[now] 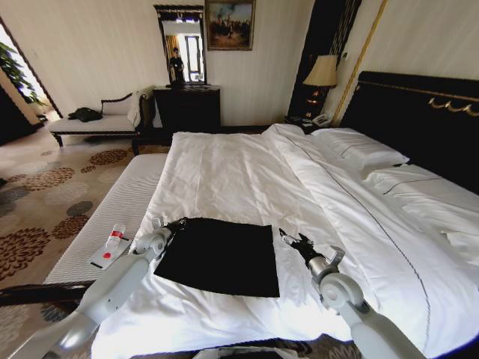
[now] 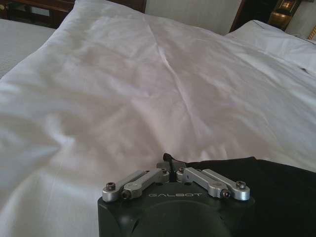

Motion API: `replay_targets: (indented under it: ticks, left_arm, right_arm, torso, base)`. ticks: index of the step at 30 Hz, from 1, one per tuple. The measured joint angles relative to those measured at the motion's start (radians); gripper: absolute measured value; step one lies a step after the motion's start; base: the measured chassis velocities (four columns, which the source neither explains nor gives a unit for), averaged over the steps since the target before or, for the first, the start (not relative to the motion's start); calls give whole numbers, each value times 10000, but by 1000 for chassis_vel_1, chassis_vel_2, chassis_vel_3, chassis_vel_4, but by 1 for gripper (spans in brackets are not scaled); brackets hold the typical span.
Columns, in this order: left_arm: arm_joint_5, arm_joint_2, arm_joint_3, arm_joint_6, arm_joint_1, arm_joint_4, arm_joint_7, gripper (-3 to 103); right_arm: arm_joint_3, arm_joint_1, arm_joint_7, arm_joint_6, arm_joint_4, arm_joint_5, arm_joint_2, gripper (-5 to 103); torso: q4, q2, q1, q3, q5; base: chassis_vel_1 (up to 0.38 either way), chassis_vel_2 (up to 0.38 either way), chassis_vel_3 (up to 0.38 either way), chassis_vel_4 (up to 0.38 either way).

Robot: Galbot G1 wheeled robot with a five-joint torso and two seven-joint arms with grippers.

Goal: Fold the clothes on the bed.

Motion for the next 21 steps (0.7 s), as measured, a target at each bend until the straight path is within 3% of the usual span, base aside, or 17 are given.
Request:
replay_targets:
  ticks: [10,14,16,18,21]
  left_arm:
    - [72,-111,-325,-241,131,-167,-180,1]
    - [16,74,-462,-352,302,-617,-389,1]
    - [15,107,-462,-362,326,-665,-406,1]
    - [6,303,-494,-411,499,-984,-552,1]
    - [-32,462,-558,-427,642,-1242,-668,1]
  right_arm:
    - [-28,257,127,-64,-245,384,31,100]
    - [-222,1307,360,-577,-1159,1626,33,100]
    - [-251,1450,371,-651,-1280,1776,32,100]
    - [-524,2519,326,-1135,-2163,2657,28,100]
    - [-931,3421,74,-1468,-3211,2968,91,100]
  torso:
    - [1,0,0,0,0]
    - [-1,0,0,0,1]
    - [-1,0,0,0,3]
    - [6,0,0,0,-2]
    - [3,-1,0,1,-1]
  base:
    - [0,0,0,0]
    - [0,0,0,0]
    - [0,0,0,0]
    - [0,0,0,0]
    - [0,0,0,0]
